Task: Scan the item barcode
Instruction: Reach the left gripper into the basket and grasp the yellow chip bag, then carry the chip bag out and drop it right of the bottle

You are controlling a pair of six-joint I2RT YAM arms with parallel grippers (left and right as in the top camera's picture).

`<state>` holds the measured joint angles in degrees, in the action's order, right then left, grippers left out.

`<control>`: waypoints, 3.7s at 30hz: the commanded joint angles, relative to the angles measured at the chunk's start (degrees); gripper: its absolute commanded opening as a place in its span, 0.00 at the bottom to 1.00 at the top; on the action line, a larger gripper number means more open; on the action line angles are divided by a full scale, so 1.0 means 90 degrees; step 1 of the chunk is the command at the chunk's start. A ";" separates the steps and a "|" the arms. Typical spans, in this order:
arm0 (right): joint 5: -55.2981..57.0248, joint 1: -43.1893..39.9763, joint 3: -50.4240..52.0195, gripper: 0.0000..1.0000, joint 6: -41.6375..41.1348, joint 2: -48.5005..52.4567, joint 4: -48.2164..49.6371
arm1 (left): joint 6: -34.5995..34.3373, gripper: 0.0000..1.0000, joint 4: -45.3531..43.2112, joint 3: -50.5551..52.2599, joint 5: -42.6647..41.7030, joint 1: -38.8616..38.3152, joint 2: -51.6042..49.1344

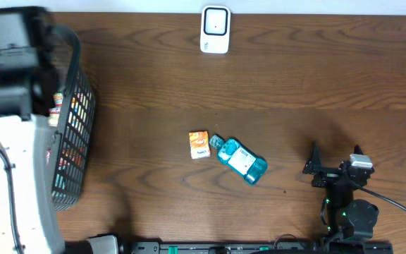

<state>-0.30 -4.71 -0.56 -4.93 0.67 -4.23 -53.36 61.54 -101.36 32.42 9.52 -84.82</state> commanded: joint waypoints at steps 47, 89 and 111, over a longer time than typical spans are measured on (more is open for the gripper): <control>-0.0027 -0.0024 0.0029 0.99 0.0083 -0.0039 -0.0005 | -0.0304 0.07 -0.1355 0.0469 -0.3337 0.1989 -0.4490; -0.0027 -0.0024 0.0029 0.99 0.0083 -0.0039 -0.0005 | -0.0313 0.08 -0.2382 0.0427 -0.4104 -0.3317 -0.1324; -0.0027 -0.0024 0.0029 0.99 0.0083 -0.0039 -0.0005 | -0.0940 0.13 -0.3810 0.0430 -0.4104 -0.5416 -0.4437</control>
<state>-0.30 -4.71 -0.56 -4.93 0.67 -4.21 -60.03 27.75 -96.88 -5.43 -38.39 -124.49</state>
